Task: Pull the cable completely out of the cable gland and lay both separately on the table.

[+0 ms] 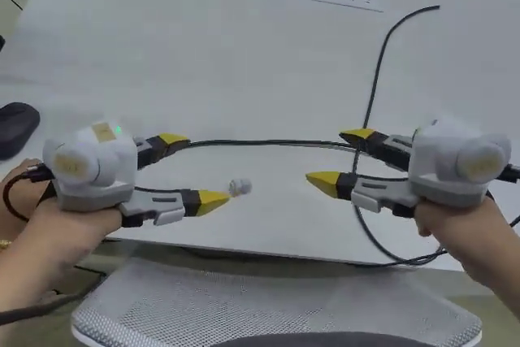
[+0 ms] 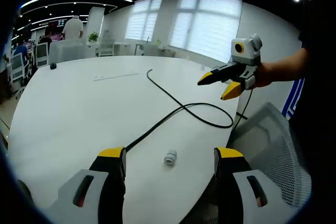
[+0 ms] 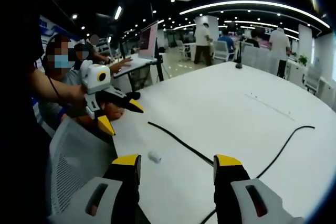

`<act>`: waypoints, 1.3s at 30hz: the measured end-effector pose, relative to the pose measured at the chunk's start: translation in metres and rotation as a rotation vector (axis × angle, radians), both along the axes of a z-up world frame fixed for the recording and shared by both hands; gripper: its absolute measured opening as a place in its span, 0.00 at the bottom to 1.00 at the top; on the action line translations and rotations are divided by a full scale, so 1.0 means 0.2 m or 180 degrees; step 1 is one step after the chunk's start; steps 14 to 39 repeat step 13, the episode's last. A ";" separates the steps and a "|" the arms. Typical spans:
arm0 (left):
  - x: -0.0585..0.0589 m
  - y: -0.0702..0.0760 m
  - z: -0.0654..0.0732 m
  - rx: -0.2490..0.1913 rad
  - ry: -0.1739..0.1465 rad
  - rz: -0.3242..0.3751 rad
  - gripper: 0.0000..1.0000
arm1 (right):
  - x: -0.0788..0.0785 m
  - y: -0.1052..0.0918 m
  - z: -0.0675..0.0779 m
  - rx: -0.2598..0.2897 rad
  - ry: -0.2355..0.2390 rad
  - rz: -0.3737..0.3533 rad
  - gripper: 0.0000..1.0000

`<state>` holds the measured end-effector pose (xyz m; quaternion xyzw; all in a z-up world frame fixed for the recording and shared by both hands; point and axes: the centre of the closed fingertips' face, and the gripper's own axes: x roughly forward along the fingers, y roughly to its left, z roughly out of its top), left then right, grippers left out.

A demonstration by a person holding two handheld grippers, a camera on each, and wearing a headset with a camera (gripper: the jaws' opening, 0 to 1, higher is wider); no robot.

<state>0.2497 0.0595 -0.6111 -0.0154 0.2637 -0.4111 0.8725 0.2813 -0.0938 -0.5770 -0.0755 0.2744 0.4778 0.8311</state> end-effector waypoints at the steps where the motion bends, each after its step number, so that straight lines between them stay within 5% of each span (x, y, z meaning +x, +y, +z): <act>1: -0.02 0.01 -0.01 0.0022 0.0041 0.0027 0.69 | -0.01 -0.01 0.00 0.0029 0.0001 -0.0021 0.58; 3: -0.05 0.02 -0.01 -0.0024 0.0108 0.0082 0.69 | -0.05 -0.03 -0.01 0.0046 0.0050 -0.0042 0.62; 13: -0.08 0.07 0.03 0.0044 0.0006 0.0198 0.78 | -0.15 -0.14 -0.02 0.0110 0.0078 -0.0273 0.70; 39: -0.08 0.07 0.03 0.0044 0.0006 0.0198 0.78 | -0.15 -0.14 -0.02 0.0110 0.0078 -0.0273 0.70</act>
